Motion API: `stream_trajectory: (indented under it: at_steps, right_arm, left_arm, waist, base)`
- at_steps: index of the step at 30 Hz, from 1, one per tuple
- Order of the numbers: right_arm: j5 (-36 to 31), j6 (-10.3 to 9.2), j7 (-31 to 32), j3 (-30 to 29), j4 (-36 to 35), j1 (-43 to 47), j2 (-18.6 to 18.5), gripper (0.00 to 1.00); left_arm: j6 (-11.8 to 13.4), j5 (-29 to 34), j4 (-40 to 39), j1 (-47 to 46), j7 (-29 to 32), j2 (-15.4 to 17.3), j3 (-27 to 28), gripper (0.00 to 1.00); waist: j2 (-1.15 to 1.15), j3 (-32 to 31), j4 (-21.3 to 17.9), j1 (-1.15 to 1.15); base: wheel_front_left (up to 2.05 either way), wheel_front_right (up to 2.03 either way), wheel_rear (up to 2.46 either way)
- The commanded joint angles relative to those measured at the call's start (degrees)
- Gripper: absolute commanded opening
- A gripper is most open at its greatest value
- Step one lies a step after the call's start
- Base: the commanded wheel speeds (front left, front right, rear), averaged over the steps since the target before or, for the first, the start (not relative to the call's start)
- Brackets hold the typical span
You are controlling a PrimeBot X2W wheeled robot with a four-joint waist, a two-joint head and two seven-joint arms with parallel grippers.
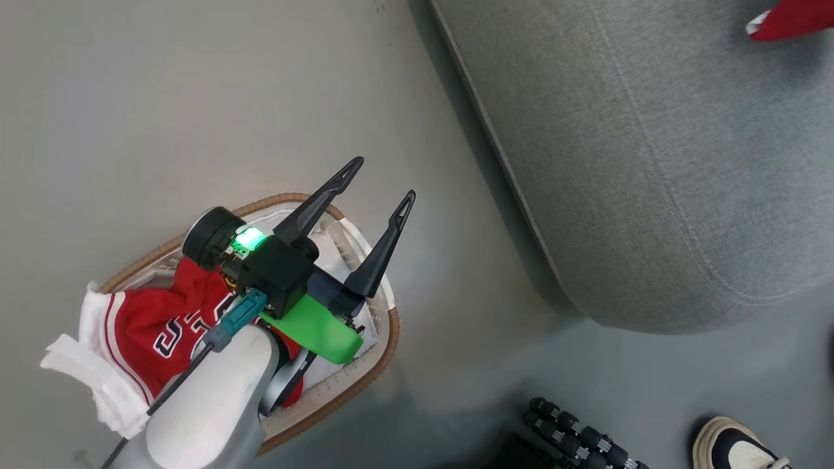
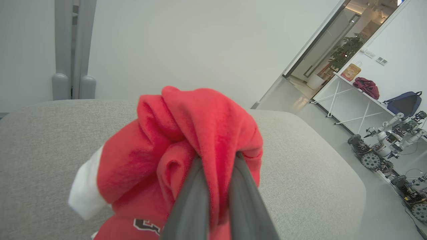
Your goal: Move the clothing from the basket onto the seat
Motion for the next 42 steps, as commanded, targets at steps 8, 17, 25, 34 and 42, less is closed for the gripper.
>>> stream_trajectory:
  at_steps: [8,17,25,34,42]
  right_arm:
    - [-6.38,-0.08,-0.10,-9.09,7.78,-1.85,0.40,0.42]
    - [-5.72,-0.08,-0.07,-11.07,2.74,6.95,7.51,1.00]
    - [-2.50,-0.08,-0.06,-8.48,-9.38,17.12,12.54,1.00]
    - [3.41,-0.08,-0.07,-0.25,-18.79,25.81,16.97,1.00]
    - [7.20,-0.08,-0.07,5.92,-20.42,26.52,19.60,1.00]
  left_arm:
    - [-0.01,0.36,-0.37,-1.72,-0.05,0.80,-0.11,1.00]
    - [-0.01,0.53,1.08,0.31,-0.05,-0.48,2.88,1.00]
    - [-0.01,1.43,2.23,2.11,-0.05,-2.05,7.63,1.00]
    - [0.00,4.10,3.57,6.28,-0.05,-4.93,18.17,1.00]
    - [0.00,7.40,5.34,9.02,-0.05,-8.70,27.12,1.00]
  waist:
    - [0.00,6.07,6.38,-0.01]
    - [0.00,3.17,6.47,-0.01]
    - [0.00,-1.41,7.80,-0.01]
    - [0.00,-7.68,11.62,-0.01]
    - [0.00,-11.36,15.83,-0.01]
  base:
    - [0.00,0.00,0.00]
    - [0.00,0.00,0.00]
    - [0.00,0.00,0.00]
    - [0.00,0.00,0.00]
    - [0.00,0.00,0.00]
